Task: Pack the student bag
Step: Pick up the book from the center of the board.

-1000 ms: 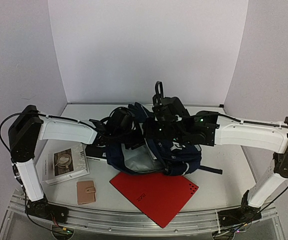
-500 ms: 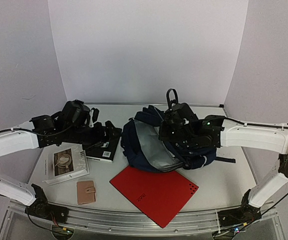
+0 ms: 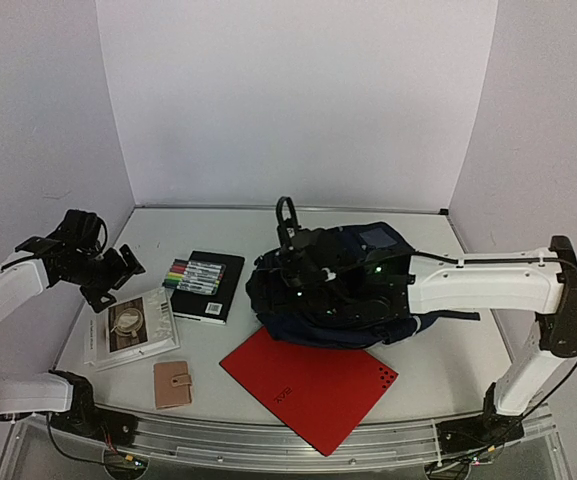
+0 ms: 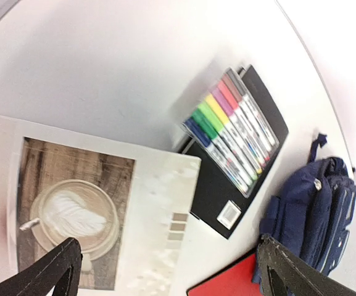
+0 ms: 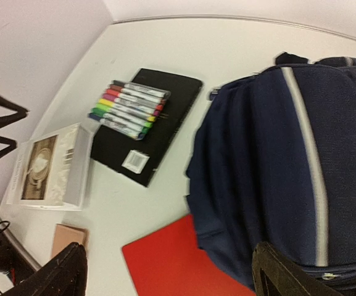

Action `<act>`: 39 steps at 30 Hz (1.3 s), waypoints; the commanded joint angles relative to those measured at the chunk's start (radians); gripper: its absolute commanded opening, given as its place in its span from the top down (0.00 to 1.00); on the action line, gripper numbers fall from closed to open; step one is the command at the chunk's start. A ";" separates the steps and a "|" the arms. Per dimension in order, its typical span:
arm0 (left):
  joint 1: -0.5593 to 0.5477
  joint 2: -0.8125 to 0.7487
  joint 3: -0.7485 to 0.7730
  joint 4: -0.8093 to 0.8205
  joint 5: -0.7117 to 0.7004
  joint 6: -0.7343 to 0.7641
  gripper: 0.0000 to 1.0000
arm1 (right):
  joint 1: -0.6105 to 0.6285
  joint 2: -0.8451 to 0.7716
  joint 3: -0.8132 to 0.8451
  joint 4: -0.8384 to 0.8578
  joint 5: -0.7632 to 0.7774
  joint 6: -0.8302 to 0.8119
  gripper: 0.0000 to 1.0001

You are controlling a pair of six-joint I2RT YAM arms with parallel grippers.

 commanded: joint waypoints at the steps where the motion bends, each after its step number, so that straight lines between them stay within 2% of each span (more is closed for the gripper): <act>1: 0.064 -0.063 -0.053 -0.028 -0.060 0.004 0.00 | 0.032 0.133 0.097 0.146 -0.158 0.017 0.11; 6: 0.118 -0.126 -0.133 -0.013 -0.112 -0.034 0.00 | 0.036 0.287 0.183 0.322 -0.356 0.043 0.19; 13: 0.127 -0.200 -0.201 0.001 -0.096 -0.086 0.00 | 0.036 0.536 0.386 0.375 -0.510 0.066 0.34; 23: 0.127 -0.284 -0.211 -0.019 -0.012 -0.067 0.00 | 0.028 0.767 0.572 0.393 -0.555 0.141 0.50; 28: 0.126 -0.315 -0.198 -0.040 0.007 -0.057 0.00 | 0.022 0.819 0.612 0.411 -0.561 0.173 0.53; 39: 0.127 -0.341 -0.184 -0.065 0.032 -0.051 0.00 | 0.004 0.874 0.655 0.481 -0.588 0.238 0.72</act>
